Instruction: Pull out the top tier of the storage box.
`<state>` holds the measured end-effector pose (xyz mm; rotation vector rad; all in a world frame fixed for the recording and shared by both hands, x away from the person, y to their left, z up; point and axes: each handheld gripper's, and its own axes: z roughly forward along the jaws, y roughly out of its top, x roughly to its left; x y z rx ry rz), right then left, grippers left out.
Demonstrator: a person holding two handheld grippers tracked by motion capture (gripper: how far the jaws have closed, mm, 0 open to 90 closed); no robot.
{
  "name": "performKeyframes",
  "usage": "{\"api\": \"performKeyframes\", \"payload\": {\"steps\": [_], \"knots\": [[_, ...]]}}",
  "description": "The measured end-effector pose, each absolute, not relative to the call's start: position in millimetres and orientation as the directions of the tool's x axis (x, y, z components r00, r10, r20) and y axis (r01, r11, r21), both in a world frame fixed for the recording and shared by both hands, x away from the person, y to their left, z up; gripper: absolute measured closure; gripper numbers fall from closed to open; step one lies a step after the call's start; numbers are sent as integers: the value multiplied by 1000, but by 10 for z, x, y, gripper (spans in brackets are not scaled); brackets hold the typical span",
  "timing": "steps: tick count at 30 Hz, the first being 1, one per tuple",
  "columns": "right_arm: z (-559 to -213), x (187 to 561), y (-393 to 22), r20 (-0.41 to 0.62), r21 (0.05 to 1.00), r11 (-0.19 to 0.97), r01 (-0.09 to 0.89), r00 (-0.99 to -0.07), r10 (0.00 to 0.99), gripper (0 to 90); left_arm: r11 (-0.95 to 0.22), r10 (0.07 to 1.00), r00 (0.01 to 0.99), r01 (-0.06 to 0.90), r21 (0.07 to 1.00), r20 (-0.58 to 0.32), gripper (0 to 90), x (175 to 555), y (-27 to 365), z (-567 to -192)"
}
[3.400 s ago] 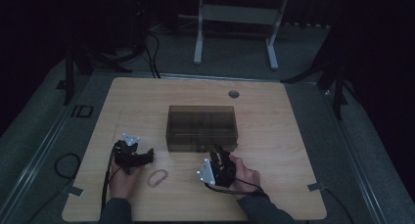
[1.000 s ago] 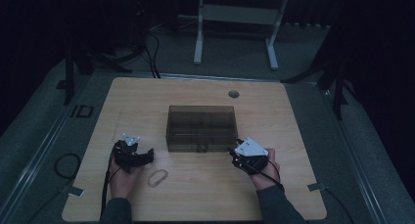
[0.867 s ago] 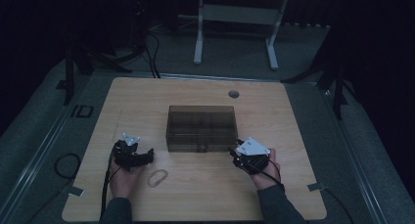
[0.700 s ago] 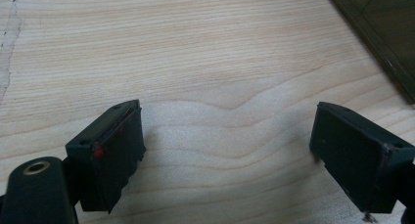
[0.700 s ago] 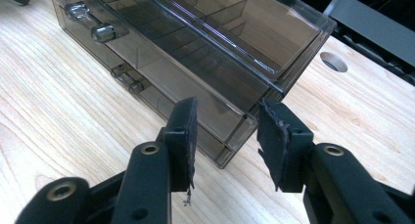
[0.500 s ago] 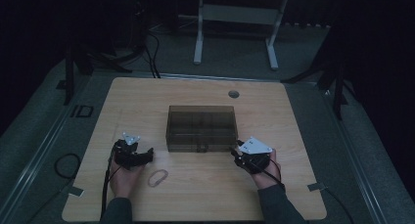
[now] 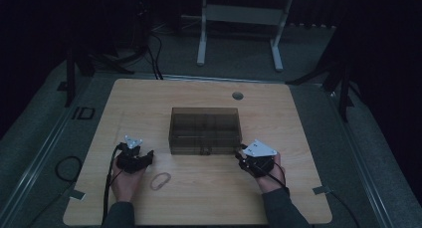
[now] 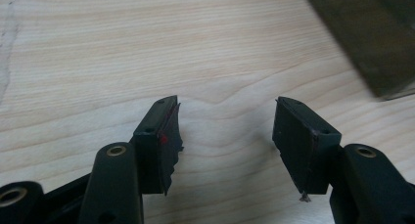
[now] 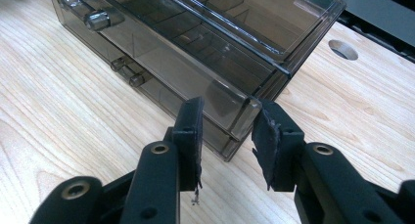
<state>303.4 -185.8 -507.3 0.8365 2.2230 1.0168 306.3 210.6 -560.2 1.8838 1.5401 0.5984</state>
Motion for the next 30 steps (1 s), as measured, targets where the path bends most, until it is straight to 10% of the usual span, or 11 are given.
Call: {"api": "performKeyframes", "payload": {"steps": [30], "knots": [[-5074, 3039, -1892, -183, 811, 492, 316, -662, 727, 651, -268, 806, 590, 419, 868, -36, 634, 2768, 1784, -5221]]}}
